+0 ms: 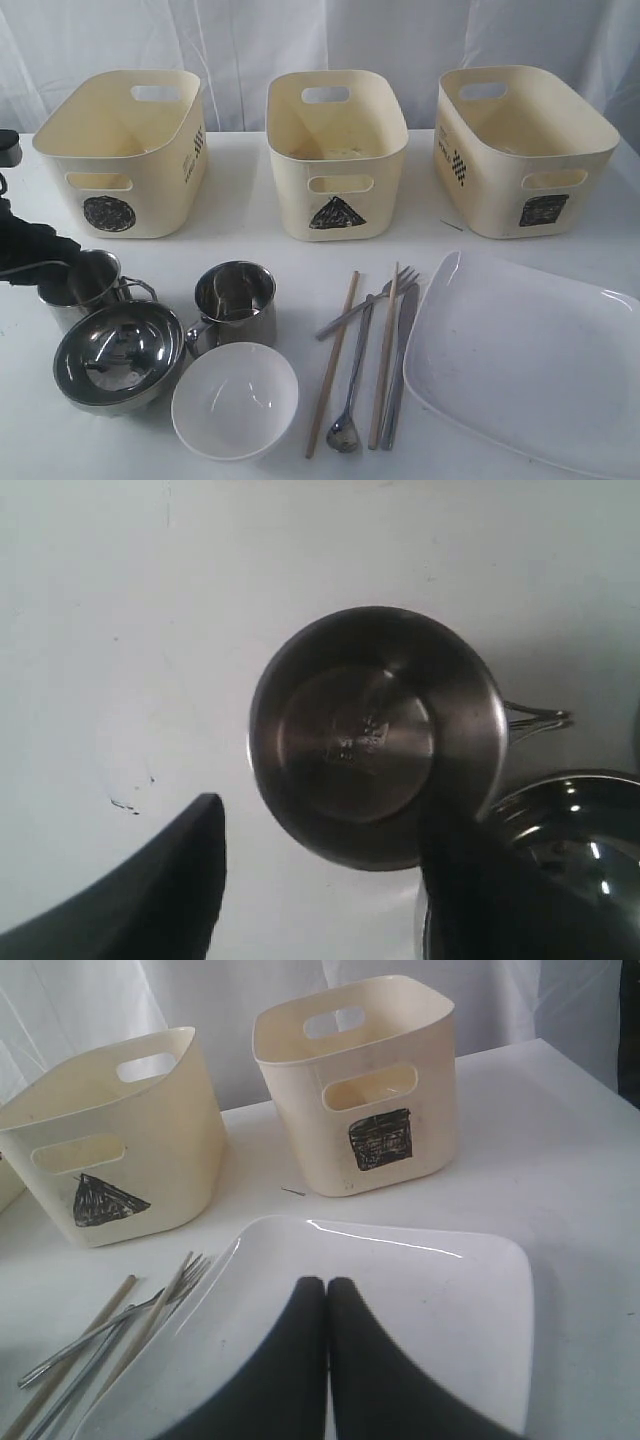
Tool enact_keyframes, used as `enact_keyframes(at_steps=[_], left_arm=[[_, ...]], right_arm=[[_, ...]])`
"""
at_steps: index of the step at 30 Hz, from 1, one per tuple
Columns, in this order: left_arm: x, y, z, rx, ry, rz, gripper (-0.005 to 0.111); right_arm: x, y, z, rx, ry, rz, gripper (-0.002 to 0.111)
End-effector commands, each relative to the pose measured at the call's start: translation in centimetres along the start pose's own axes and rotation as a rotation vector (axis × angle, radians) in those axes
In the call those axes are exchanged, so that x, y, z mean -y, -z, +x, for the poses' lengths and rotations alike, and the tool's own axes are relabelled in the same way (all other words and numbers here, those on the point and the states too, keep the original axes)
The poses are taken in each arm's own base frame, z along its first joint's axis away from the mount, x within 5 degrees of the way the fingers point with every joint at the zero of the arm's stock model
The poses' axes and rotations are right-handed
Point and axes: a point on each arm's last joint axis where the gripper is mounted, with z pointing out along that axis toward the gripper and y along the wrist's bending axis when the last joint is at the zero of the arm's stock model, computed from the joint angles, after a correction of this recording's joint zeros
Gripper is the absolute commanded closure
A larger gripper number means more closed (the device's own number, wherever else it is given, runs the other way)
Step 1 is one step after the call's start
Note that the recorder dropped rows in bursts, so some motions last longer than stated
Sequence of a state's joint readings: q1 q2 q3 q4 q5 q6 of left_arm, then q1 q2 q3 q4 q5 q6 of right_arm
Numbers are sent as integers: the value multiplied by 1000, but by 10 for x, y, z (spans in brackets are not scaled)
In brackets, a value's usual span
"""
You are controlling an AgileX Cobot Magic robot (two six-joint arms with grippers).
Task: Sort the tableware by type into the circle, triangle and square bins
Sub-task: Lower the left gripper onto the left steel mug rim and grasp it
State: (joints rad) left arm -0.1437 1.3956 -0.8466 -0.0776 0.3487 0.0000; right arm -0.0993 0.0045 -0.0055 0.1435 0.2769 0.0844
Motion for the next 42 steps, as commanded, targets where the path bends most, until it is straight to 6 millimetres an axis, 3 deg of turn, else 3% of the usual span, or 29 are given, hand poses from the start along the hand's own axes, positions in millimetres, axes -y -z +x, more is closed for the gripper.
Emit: enact_keyframes(at_steps=[1, 15, 38, 42], left_arm=[[-3, -8, -1, -5, -26, -21, 45], [-8, -40, -6, 23, -27, -37, 45], [-10, -68, -2, -12, -75, -42, 45], [-10, -68, -3, -4, -75, -44, 54]], right_arm=[[0, 0, 1, 7, 1, -2, 108], [0, 0, 1, 7, 1, -2, 108], [0, 0, 1, 7, 1, -2, 108], [0, 0, 1, 7, 1, -2, 108]])
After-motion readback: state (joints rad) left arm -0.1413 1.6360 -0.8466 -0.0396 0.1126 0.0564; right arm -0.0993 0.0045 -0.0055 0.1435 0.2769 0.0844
